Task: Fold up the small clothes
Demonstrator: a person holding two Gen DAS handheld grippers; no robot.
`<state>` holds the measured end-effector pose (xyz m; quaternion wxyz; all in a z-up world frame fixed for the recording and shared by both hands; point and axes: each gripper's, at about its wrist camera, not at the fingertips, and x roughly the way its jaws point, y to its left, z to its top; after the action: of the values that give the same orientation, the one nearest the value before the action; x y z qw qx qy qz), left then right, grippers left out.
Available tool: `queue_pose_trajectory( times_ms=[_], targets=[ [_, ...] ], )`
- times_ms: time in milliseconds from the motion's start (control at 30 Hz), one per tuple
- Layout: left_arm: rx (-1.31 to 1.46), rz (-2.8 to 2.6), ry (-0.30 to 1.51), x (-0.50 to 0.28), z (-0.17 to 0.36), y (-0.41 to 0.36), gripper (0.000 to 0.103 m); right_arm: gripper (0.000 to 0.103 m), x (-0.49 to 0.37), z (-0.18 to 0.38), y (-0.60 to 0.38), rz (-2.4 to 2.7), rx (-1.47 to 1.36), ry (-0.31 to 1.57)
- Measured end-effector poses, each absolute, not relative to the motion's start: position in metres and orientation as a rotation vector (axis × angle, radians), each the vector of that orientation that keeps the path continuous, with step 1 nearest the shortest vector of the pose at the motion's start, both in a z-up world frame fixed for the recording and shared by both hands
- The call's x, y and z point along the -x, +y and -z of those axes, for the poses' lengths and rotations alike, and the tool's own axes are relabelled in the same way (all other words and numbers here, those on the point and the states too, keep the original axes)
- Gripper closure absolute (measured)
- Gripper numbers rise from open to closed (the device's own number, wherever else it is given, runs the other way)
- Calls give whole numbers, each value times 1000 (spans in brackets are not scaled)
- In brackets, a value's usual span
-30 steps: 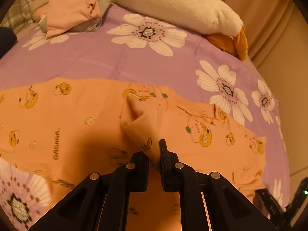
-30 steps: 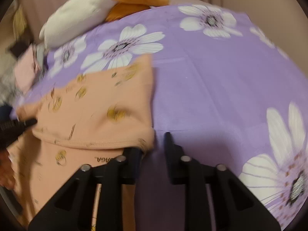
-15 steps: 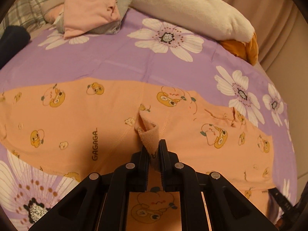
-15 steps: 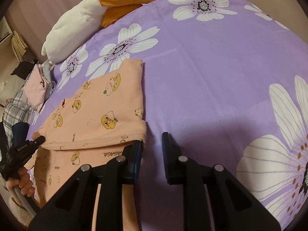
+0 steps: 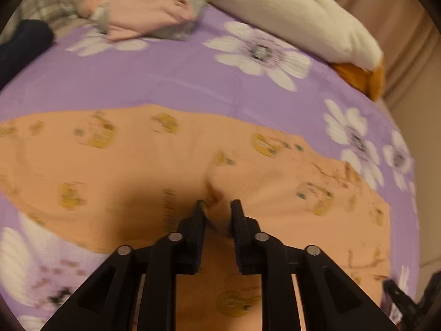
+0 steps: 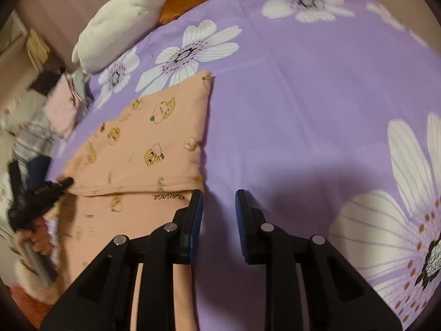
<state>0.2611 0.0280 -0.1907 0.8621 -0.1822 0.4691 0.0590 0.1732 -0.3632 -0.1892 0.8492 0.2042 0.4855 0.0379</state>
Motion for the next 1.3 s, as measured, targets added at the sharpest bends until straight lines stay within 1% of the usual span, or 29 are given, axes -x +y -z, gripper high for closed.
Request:
queue_pose_trajectory(
  times_ms=[67, 133, 233, 300, 400, 467, 500, 533, 567, 633, 700, 767, 833, 867, 900, 967, 1033, 1100, 1200, 1300],
  targets=[
    [361, -178, 959, -253, 178, 40, 70, 77, -170, 188, -375, -106, -516, 1003],
    [391, -151, 938, -245, 169, 48, 70, 77, -169, 186, -380, -99, -558, 985],
    [451, -114, 889, -237, 154, 53, 70, 81, -170, 181, -376, -125, -581, 954],
    [407, -82, 870, -240, 149, 40, 70, 83, -170, 172, -366, -129, -568, 916],
    [257, -55, 927, -254, 164, 5, 70, 81, -178, 160, -342, -132, -471, 877],
    [249, -42, 1004, -264, 186, 0, 71, 81, -185, 166, -327, -151, -423, 896],
    [273, -56, 1054, -268, 199, 3, 75, 82, -190, 174, -323, -157, -413, 924],
    [331, -59, 1052, -265, 207, 12, 76, 84, -196, 188, -317, -134, -394, 984],
    [375, -39, 1022, -260, 206, 20, 76, 86, -198, 196, -312, -115, -373, 1018],
    [411, -11, 1031, -253, 200, 31, 76, 87, -196, 195, -310, -117, -345, 988],
    [389, -36, 1041, -245, 190, 42, 76, 86, -199, 193, -310, -124, -341, 1004],
    [374, -98, 993, -230, 172, 62, 76, 86, -201, 197, -315, -125, -387, 1012],
    [439, -98, 911, -209, 156, 92, 75, 84, -202, 197, -319, -128, -422, 1007],
    [488, -111, 875, -199, 151, 112, 69, 84, -201, 198, -318, -127, -422, 1007],
    [554, -126, 838, -188, 148, 134, 59, 84, -199, 198, -318, -129, -418, 1005],
    [749, -152, 745, -164, 151, 187, 49, 84, -197, 199, -317, -132, -406, 996],
    [915, -148, 708, -145, 164, 228, 49, 84, -194, 199, -315, -128, -384, 985],
    [1083, -134, 714, -128, 186, 266, 49, 83, -194, 200, -313, -120, -363, 980],
    [1204, -187, 712, -114, 207, 292, 49, 81, -195, 200, -312, -110, -355, 972],
    [1254, -152, 734, -117, 219, 302, 49, 79, -194, 201, -311, -107, -350, 959]
  ],
)
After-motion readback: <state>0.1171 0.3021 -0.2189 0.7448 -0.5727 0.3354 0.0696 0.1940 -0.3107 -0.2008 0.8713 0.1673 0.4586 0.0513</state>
